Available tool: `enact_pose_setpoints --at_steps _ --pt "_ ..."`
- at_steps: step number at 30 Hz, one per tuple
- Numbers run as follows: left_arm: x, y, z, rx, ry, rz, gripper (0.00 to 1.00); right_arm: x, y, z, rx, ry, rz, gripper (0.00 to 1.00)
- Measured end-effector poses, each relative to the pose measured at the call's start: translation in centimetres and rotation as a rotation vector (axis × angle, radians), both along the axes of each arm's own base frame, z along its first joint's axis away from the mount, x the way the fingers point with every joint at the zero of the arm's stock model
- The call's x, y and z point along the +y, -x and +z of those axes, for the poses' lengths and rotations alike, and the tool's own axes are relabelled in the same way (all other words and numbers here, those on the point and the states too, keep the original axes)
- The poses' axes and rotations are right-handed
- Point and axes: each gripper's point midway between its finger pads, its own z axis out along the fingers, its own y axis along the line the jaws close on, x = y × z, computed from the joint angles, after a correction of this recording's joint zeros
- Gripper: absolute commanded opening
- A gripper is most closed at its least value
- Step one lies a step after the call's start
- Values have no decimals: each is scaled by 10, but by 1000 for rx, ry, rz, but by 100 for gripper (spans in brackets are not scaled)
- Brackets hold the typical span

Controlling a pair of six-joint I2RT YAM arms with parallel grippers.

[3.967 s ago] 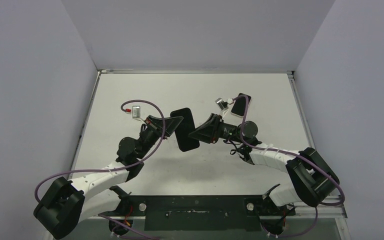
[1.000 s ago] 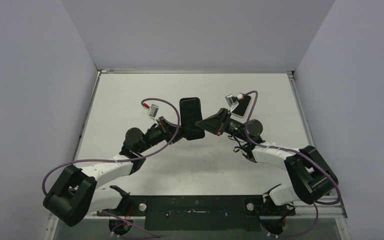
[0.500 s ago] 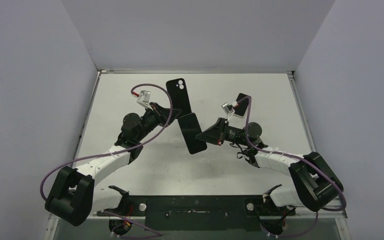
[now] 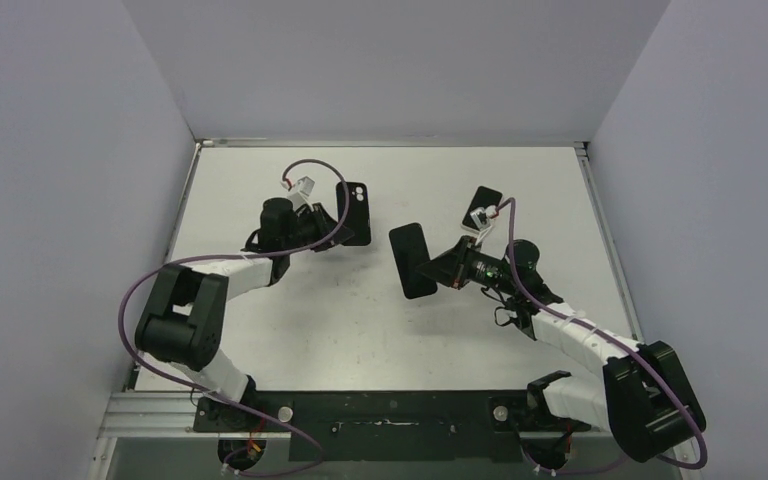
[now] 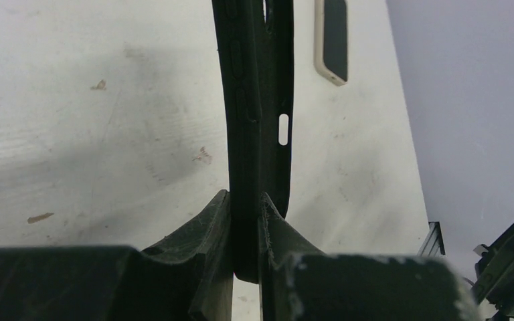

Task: Take the phone out of the phone case
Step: Place the phone case at the center of the board.

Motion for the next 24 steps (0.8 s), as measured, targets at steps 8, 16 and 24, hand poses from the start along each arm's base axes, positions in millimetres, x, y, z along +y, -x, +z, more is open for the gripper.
enact_pose_setpoints --at_steps 8,16,24 --pt "18 -14 -62 209 -20 -9 0 -14 -7 -24 28 99 -68 0" --pt "22 -20 -99 319 -66 -42 20 -23 -7 -24 -17 152 -109 0" --pt "27 -24 -99 328 -110 -57 49 -33 -12 -33 -17 212 -169 0"
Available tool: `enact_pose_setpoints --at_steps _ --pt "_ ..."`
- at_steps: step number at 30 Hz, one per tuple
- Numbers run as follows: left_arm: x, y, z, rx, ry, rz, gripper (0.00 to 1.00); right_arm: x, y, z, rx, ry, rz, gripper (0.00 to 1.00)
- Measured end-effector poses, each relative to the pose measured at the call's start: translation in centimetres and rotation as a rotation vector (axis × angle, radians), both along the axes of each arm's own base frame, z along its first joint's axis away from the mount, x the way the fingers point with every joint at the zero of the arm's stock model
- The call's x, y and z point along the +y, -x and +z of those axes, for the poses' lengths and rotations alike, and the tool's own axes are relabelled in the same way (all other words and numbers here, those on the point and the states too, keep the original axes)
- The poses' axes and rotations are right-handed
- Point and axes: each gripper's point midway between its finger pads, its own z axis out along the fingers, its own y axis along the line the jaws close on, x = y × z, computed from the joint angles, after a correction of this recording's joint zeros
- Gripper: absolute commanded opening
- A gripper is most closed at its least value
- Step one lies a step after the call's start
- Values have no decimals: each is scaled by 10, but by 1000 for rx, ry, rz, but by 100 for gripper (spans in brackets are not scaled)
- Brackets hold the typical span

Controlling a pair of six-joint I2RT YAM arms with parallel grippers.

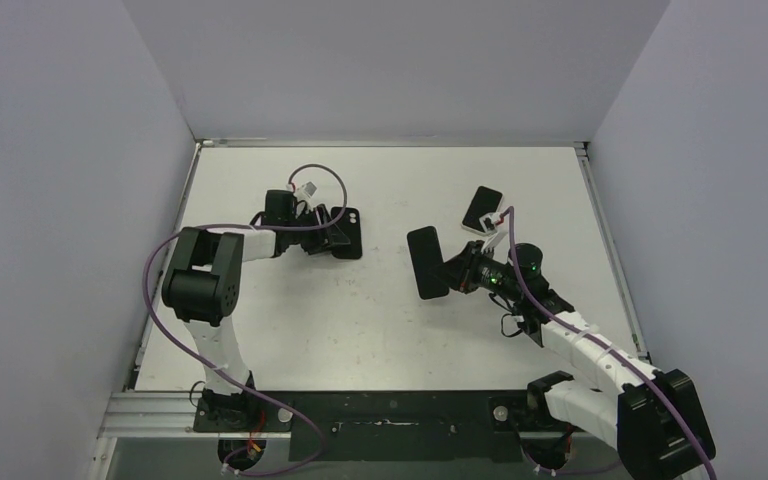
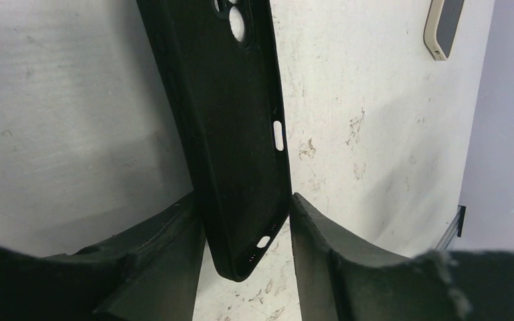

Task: Take the phone out of the phone case
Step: Place the phone case at the center of the board, then place the phone at the center of the board.

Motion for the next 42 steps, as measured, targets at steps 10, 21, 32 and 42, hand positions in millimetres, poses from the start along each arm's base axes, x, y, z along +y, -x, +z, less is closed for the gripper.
enact_pose_setpoints --at_steps 10,21,32,42 --pt "13 -16 4 -23 -91 11 61 -3 -4 -3 3 15 -30 0" --pt "47 -20 18 -65 -279 77 78 -2 -11 -13 53 4 -61 0" --pt "70 17 170 -444 -308 150 90 8 -49 -36 169 10 -115 0" --pt "64 79 198 -582 -438 121 97 32 -104 -48 228 -18 -135 0"
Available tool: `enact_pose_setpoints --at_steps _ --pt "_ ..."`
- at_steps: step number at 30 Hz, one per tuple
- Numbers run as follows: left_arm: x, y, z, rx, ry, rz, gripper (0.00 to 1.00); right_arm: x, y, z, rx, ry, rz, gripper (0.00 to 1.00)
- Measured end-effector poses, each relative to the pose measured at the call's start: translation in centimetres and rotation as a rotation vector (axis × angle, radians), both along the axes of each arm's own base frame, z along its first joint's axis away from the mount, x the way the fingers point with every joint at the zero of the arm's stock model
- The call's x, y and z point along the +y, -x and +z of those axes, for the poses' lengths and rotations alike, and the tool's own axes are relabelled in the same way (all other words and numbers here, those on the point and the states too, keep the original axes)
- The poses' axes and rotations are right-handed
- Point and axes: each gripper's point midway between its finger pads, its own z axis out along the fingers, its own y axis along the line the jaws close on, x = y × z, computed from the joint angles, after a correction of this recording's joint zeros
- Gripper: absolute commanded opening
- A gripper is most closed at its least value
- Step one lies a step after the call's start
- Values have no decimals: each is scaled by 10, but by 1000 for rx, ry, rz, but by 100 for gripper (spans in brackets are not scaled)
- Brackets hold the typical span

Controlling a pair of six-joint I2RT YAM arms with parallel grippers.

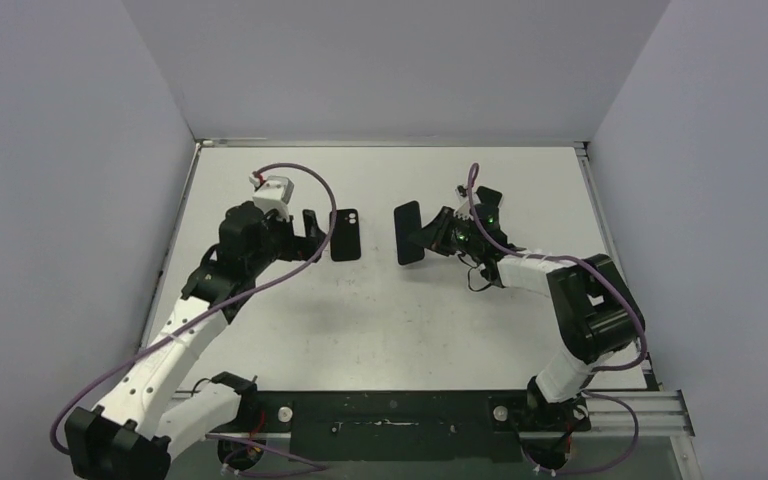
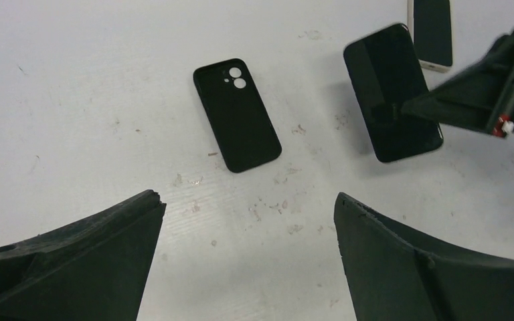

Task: Take the phone out of the phone case
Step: Place the phone at the center of the board.

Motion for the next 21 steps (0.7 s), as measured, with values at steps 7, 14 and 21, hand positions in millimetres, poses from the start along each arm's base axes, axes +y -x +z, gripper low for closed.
enact_pose_setpoints --at_steps 7,14,21 --pt "18 40 19 -123 -48 44 97 18 -36 -18 53 -21 -15 0" --pt "20 45 22 -159 -99 61 97 46 -58 -45 96 -38 -2 0" --pt "22 47 17 -148 -121 70 97 72 -69 -69 150 -77 30 6"
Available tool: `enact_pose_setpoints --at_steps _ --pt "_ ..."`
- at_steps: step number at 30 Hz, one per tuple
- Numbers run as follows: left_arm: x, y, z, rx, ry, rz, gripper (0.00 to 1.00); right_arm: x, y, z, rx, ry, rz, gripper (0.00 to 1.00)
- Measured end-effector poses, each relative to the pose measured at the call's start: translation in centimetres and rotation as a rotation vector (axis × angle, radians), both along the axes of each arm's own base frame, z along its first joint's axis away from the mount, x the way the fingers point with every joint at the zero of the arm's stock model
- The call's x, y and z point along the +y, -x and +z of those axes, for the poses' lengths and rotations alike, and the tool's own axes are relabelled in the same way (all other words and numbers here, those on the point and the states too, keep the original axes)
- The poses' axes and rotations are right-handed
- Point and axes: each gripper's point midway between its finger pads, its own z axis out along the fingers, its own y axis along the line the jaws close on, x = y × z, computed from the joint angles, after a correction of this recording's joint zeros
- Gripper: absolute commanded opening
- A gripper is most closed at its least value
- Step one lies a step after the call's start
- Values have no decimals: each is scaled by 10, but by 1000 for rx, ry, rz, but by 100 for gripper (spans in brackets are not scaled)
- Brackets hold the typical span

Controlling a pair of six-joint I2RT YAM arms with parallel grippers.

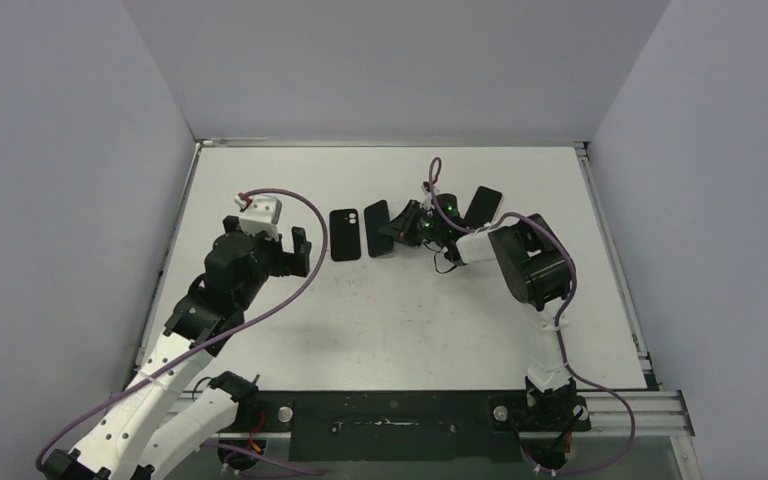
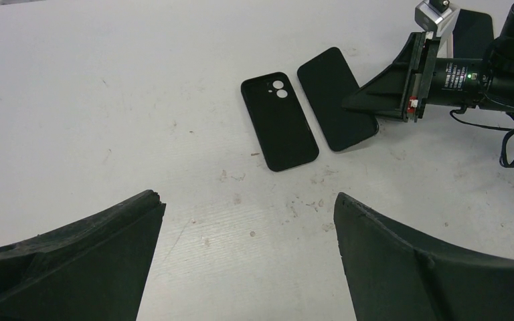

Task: Take the phone out of the phone case
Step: Place the phone at the center of the board.

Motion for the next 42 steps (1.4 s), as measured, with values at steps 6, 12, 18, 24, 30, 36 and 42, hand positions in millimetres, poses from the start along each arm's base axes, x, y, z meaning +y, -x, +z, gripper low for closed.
enact_pose_setpoints --at_steps 6,12,18,24,30,36,42 --pt "-2 1 1 -3 -2 -9 97 9 -4 -2 6 -30 10 17" --pt "-3 2 0 -3 -2 -11 97 13 -1 -10 38 -41 17 45" --pt "-3 2 -1 0 -4 -13 97 18 -2 -2 -9 -23 56 60" --pt "-5 3 -1 0 -4 -19 97 7 -2 2 -58 111 72 67" --pt "-7 4 0 -4 -3 -26 97 -17 7 1 -80 275 97 74" --pt "-7 5 2 -11 -4 -25 97 -55 17 12 -136 473 82 89" --pt "-7 10 9 -39 -2 -31 97 -115 0 80 -315 661 -91 100"
